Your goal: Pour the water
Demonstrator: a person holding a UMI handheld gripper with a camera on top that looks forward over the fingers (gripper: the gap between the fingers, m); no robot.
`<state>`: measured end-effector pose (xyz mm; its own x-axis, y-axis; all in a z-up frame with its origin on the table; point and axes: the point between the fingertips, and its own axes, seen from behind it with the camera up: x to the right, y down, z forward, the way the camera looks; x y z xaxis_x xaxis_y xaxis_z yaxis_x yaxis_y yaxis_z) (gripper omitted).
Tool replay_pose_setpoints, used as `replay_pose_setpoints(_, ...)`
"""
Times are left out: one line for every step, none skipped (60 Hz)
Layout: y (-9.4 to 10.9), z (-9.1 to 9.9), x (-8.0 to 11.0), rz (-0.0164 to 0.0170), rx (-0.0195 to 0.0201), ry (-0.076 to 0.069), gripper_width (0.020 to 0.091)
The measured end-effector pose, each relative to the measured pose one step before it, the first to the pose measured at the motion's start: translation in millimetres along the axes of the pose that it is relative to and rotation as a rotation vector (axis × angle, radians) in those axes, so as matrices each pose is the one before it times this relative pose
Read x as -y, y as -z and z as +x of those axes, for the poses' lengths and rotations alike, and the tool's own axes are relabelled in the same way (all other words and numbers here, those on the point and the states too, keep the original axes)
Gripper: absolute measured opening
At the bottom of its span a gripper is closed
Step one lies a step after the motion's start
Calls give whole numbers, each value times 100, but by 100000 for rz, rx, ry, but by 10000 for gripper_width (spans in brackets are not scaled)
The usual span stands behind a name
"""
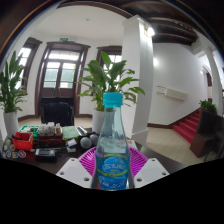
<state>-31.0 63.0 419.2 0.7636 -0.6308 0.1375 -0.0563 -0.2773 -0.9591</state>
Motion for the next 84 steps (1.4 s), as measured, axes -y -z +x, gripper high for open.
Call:
replay_pose_setpoints(-290,-124,-336,-58,521,20,419)
replay_pose_setpoints(-257,-154,-307,55,583,-27,421)
replay_pose_setpoints(-272,-196,-263,23,505,-145,420)
replay_pose_setpoints(-248,-162,-275,-26,431,-52,420)
replay_pose_setpoints(-176,-159,-267,-98,493,165,420)
replay_pose_setpoints(-704,-349,-301,-232,597,213,419)
replay_pose_setpoints(188,137,-817,-382,591,295,419)
replay_pose_setpoints(161,33,-445,-655,65,277,418)
replay_pose_setpoints(87,108,535,2745,-257,-62,423)
replay_pose_setpoints(66,9,146,655,273,-549,420)
replay_pose_setpoints(91,-9,-209,-780,367,-502,422)
replay_pose_setpoints(-433,-133,298,276,3,-655,421)
replay_pose_setpoints(145,124,-103,-58,-130,-645,420)
replay_pose_setpoints(113,103,-147,-347,-117,-678,420)
replay_pose_setpoints(79,97,9,272,-93,-725,420)
replay_pose_setpoints(44,81,-76,-146,-12,-797,419)
replay_pose_setpoints(-96,174,-137,169,-21,-888,419)
replay_pose_setpoints(-24,60,-55,66,-167,-789,419)
replay_pose_setpoints(0,48,-40,65,-51,-652,424)
replay_pose_setpoints(1,28,-7,127,75,-433,429)
replay_pose_setpoints(5,27,-40,-19,89,-361,448)
replay_pose_setpoints(26,39,3,56,108,-355,455)
replay_pose_setpoints(24,-40,90,-216,-53,-328,463)
replay_pose_setpoints(-5,36,-61,-133,26,-478,484)
replay_pose_setpoints(-25,23,-8,-20,47,-637,495)
replay_pose_setpoints(-7,12,-9,-2,127,-745,503)
replay_pose_setpoints(9,15,-1,119,203,-628,524)
replay_pose_setpoints(24,18,-5,115,258,-552,533)
replay_pose_setpoints(46,-6,-13,-9,411,-423,540)
replay_pose_setpoints(43,-26,-18,-75,580,-305,565)
replay_pose_setpoints(277,119,22,-348,1112,-117,616)
replay_pose_setpoints(77,-262,0,-10,1507,26,678)
replay_pose_setpoints(84,-302,-7,-7,1571,-109,697)
replay_pose_setpoints(82,-285,-28,-136,1439,-240,741)
replay_pose_setpoints(109,-259,-70,-337,1261,-365,791)
replay_pose_setpoints(35,-280,47,-272,1492,-248,807)
replay_pose_setpoints(529,-184,65,98,1120,5,816)
replay_pose_setpoints(184,-218,9,130,903,135,819)
replay_pose_setpoints(191,-147,-12,-51,559,195,818)
replay_pose_setpoints(268,-21,-38,-237,152,275,818)
replay_pose_setpoints(270,64,-106,-364,-217,379,821)
replay_pose_setpoints(587,202,20,-604,-372,533,821)
replay_pose_setpoints(376,96,-113,-493,-542,373,825)
replay_pose_setpoints(406,163,-166,-631,-673,289,828)
replay_pose_setpoints(482,101,-154,-666,-639,455,832)
replay_pose_setpoints(67,163,-179,-556,-307,636,837)
replay_pose_setpoints(941,104,-104,-519,-427,654,836)
replay_pose_setpoints(507,37,-139,-511,-241,534,836)
replay_pose_setpoints(548,17,-168,-612,-121,512,835)
replay_pose_setpoints(559,-38,-149,-632,137,624,837)
replay_pose_setpoints(565,-48,-161,-629,259,731,838)
replay_pose_setpoints(389,-38,-205,-728,342,659,837)
replay_pose_setpoints(1097,-45,-268,-789,249,523,839)
replay_pose_setpoints(643,-89,-201,-807,288,482,842)
replay_pose_setpoints(634,-153,-185,-786,522,523,843)
replay_pose_setpoints(648,-217,-180,-781,839,546,842)
replay_pose_setpoints(639,-268,-137,-672,1075,572,842)
replay_pose_setpoints(673,-313,-96,-557,1263,533,842)
replay_pose_setpoints(381,-285,-9,-471,1514,547,843)
replay_pose_setpoints(1201,-378,-160,-148,1104,392,844)
replay_pose_setpoints(641,-290,19,-174,1001,414,845)
replay_pose_setpoints(604,-313,12,-347,1050,241,844)
replay_pose_setpoints(609,-325,-15,-530,1031,209,845)
replay_pose_setpoints(610,-348,26,-334,1041,432,843)
replay_pose_setpoints(592,-317,110,-9,977,565,845)
replay_pose_setpoints(156,-193,309,-39,895,611,845)
replay_pose_setpoints(1303,-446,10,43,641,380,844)
replay_pose_setpoints(502,-271,80,-314,641,321,845)
replay_pose_setpoints(529,-291,105,-275,653,339,845)
replay_pose_setpoints(462,-305,125,-165,654,415,845)
replay_pose_setpoints(476,-294,144,-23,733,440,844)
replay_pose_setpoints(515,-345,136,54,902,353,845)
replay_pose_setpoints(172,-302,395,-24,1241,73,845)
replay_pose_setpoints(1134,-605,177,468,1019,50,844)
replay_pose_setpoints(444,-431,193,516,971,-98,846)
replay_pose_setpoints(417,-416,256,552,991,-258,845)
replay_pose_setpoints(407,-452,217,528,1101,-375,846)
replay_pose_setpoints(361,-476,214,626,1221,-433,846)
replay_pose_setpoints(346,-530,260,794,1302,-530,846)
replay_pose_setpoints(296,-494,240,832,1314,-599,844)
replay_pose_setpoints(-62,-182,565,406,1482,-570,842)
replay_pose_setpoints(921,-629,161,244,1011,-450,843)
replay_pose_setpoints(344,-469,92,27,987,-128,845)
replay_pose_setpoints(325,-387,73,-32,856,61,846)
